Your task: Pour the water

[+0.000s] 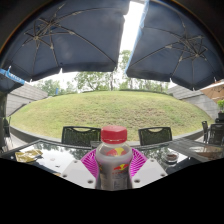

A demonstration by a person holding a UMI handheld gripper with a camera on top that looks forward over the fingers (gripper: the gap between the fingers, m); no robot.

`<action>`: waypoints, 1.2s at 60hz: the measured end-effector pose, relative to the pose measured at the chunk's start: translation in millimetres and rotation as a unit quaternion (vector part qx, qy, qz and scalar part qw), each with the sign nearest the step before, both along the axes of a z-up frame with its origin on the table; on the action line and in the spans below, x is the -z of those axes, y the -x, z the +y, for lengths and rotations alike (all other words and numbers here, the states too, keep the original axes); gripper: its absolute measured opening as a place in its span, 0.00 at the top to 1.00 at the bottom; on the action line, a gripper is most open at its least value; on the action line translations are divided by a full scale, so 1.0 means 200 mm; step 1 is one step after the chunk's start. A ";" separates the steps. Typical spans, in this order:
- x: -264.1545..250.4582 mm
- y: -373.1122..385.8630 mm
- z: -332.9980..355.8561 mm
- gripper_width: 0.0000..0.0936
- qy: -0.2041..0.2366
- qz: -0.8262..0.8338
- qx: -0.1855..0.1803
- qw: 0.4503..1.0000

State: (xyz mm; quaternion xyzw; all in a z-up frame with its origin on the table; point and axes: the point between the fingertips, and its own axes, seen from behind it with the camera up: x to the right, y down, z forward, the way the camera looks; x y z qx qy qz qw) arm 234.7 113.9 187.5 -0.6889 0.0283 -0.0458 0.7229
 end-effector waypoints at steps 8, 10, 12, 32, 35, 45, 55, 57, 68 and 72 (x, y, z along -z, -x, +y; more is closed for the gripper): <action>0.26 -0.10 0.02 0.63 0.048 0.005 0.007 0.999; 0.34 -0.10 0.03 0.63 0.056 0.013 0.003 0.998; 0.35 -0.10 0.01 0.63 0.059 0.024 -0.005 0.998; 0.40 -0.05 0.00 0.17 0.097 0.015 -0.030 0.995; 0.36 -0.04 -0.05 0.13 0.089 0.035 -0.035 0.995; 0.32 0.03 -0.36 0.11 0.098 0.066 -0.019 0.993; 0.31 0.31 -0.68 0.11 0.090 0.028 -0.030 0.995; 0.33 0.40 -0.73 0.11 0.094 0.020 -0.035 0.995; 0.37 0.83 -1.01 0.11 0.104 -0.025 -0.073 0.992; 0.38 0.97 -1.09 0.11 0.105 -0.044 -0.089 0.990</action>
